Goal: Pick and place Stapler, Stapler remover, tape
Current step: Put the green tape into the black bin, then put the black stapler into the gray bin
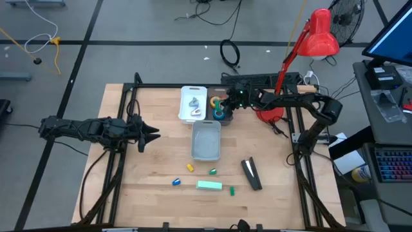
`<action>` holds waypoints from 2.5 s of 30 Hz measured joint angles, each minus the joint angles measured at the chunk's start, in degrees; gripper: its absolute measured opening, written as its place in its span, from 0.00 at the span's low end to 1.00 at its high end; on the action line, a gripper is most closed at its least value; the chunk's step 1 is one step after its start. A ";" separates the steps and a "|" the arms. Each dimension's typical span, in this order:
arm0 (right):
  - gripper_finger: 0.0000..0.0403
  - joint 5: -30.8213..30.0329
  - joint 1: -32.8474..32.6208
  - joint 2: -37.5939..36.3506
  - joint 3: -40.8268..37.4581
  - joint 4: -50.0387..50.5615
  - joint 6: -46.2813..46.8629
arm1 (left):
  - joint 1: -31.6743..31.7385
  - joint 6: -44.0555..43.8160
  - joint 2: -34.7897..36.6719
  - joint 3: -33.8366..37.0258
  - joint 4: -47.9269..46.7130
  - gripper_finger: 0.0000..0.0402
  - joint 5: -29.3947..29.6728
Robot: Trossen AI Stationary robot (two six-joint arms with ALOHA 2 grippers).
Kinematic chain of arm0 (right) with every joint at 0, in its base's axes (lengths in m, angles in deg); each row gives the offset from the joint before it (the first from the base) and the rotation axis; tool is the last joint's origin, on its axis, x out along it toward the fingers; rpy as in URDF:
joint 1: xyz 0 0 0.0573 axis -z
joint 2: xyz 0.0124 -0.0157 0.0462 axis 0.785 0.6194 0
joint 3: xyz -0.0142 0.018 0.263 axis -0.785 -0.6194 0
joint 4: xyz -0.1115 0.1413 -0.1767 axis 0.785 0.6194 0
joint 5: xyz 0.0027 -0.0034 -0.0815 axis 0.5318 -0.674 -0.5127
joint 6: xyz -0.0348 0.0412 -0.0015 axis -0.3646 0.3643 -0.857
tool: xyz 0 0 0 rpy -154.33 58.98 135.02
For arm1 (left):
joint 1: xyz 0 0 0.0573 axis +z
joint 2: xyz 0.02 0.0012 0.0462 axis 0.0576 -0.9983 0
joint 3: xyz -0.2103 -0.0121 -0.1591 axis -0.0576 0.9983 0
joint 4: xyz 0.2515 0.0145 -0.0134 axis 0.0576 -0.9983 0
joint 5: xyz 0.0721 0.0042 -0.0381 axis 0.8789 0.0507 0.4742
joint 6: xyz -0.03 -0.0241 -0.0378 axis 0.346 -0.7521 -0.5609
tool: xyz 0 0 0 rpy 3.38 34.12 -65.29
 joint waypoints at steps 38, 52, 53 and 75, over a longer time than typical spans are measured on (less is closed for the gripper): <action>0.23 1.30 -1.29 0.90 0.04 8.98 -2.82 | 0.01 0.06 0.00 0.00 0.38 0.41 0.04; 0.33 1.30 -1.29 0.44 0.06 9.23 -2.81 | 0.02 0.09 0.00 0.00 0.37 0.41 0.02; 0.33 1.30 -1.29 0.44 0.04 9.39 -2.73 | 0.00 0.09 0.00 0.00 0.37 0.41 0.02; 0.29 1.44 -14.04 -26.90 0.04 30.64 7.31 | 0.00 3.50 0.00 -0.02 0.26 0.41 -0.28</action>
